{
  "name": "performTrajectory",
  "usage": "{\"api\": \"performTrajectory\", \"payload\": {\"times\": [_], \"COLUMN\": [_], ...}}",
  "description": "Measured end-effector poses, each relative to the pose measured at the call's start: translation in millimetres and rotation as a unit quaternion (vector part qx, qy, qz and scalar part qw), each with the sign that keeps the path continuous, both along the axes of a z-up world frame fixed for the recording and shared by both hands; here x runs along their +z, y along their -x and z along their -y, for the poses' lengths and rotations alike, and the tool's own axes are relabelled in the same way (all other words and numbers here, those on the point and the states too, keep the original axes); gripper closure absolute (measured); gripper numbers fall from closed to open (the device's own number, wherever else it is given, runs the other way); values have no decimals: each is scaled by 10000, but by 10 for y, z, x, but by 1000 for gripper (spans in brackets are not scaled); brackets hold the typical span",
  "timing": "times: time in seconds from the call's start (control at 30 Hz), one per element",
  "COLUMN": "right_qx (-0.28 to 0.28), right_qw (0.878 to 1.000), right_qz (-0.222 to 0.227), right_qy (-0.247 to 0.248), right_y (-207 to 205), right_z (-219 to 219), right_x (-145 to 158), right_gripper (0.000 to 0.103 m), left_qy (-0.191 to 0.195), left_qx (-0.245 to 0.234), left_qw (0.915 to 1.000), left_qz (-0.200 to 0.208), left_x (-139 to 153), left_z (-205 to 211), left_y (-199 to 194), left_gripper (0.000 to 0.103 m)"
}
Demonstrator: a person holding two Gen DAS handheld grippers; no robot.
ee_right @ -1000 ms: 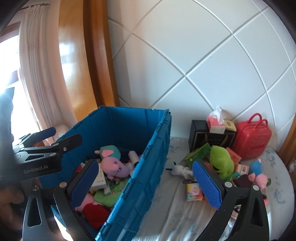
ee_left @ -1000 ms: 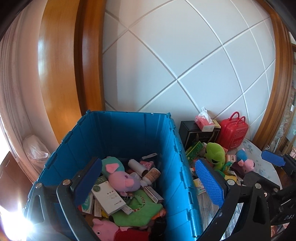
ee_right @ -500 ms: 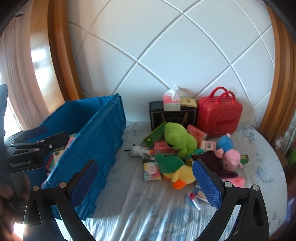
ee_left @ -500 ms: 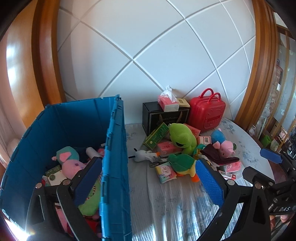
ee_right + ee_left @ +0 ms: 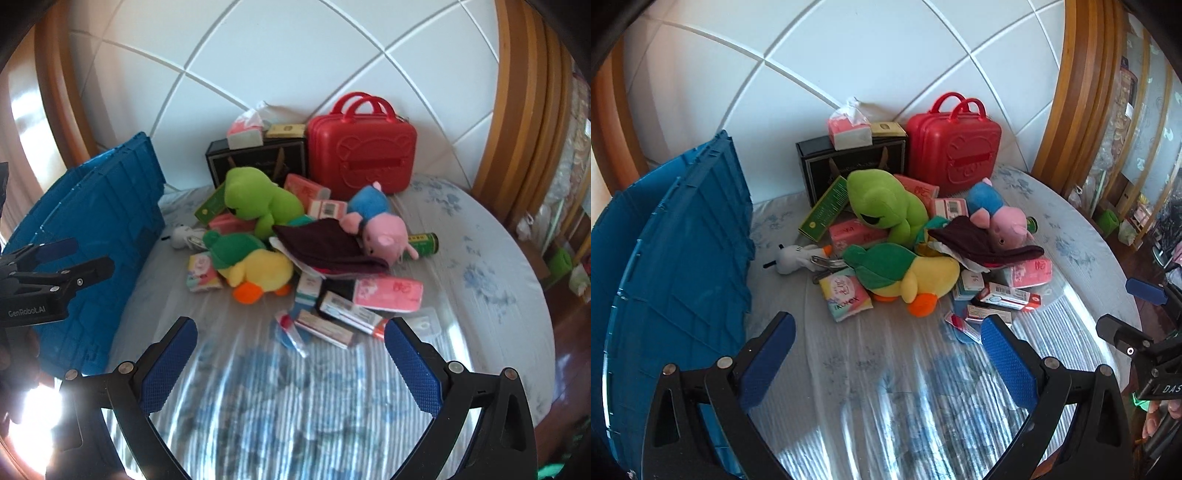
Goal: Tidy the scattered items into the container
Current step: 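Move both tools back from the crate toward the items on the bed, then grasp the pink-white ointment tube with the left tool while the right tool grasps the clear floss box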
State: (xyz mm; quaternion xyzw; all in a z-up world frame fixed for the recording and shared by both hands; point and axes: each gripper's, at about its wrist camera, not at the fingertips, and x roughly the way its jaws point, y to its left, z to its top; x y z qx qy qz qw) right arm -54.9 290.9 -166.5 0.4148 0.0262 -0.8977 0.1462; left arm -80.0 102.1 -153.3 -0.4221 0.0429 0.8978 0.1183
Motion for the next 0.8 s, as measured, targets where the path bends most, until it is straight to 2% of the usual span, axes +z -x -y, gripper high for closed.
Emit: {"api": "performTrajectory", "payload": {"times": [0.27,0.5,0.8], "right_qx": [-149,-173,-257], "right_qw": [9991,9981,9949], "right_qz": [350,521,869], "right_qy": [-167,-275,-454], "right_y": [184,419,833], "right_z": [-603,-909,-1201], "right_x": [-475,-907,-1546], "right_gripper": [0,0,0], "left_qy": [20,80,116], "left_qx": [-226,-385,-215], "left_qw": [9991,9962,9923], "left_qz": [360,776,1211], "left_x": [-623,-1353,-2183], "left_z": [-646,-1180,-1463], "left_y": [141,377,659], "left_gripper": [5,11,16]}}
